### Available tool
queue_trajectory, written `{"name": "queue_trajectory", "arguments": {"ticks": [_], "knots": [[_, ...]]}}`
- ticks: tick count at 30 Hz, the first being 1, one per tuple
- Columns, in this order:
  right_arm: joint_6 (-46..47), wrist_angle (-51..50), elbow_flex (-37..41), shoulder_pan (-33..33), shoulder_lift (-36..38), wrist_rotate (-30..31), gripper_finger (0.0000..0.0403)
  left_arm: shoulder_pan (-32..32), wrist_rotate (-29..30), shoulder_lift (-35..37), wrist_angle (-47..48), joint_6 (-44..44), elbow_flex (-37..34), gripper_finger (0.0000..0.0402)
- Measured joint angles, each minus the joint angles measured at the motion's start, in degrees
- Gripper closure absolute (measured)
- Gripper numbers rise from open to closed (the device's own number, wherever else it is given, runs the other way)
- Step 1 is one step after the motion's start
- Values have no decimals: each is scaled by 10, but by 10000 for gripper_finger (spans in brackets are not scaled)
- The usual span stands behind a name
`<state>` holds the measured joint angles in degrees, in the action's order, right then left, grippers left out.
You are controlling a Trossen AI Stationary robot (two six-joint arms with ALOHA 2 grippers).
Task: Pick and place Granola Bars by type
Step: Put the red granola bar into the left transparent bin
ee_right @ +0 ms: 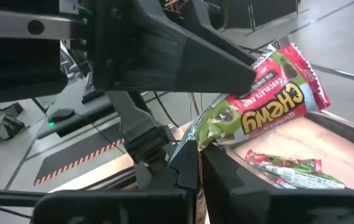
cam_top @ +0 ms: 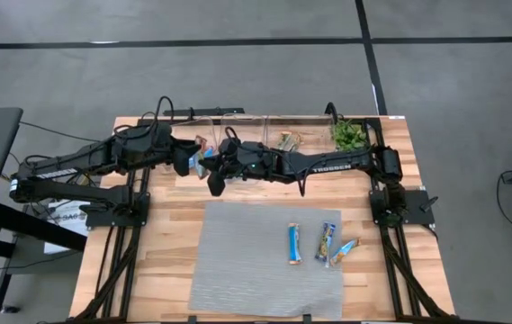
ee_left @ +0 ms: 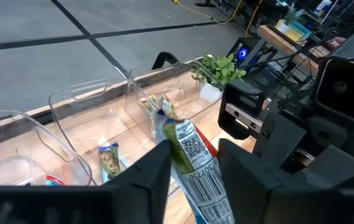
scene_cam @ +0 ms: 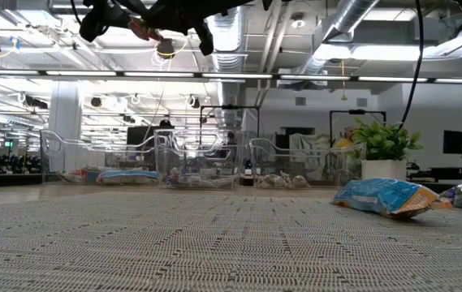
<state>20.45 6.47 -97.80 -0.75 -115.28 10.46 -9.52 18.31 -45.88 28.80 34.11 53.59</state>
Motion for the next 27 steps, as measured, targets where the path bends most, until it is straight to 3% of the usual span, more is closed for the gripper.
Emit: {"name": "queue_trajectory", "arguments": {"ticks": [6, 13, 23, 27], "knots": [[0, 0, 0, 0, 0, 0, 403, 0, 2, 0, -1, 0, 0, 350], [0, 0, 0, 0, 0, 0, 403, 0, -2, 0, -1, -7, 0, 391], [0, -2, 0, -1, 0, 0, 402, 0, 11, 0, 4, -33, 0, 400], [-13, -9, 0, -1, 0, 1, 376, 0, 27, 0, 12, -45, 0, 401]]}}
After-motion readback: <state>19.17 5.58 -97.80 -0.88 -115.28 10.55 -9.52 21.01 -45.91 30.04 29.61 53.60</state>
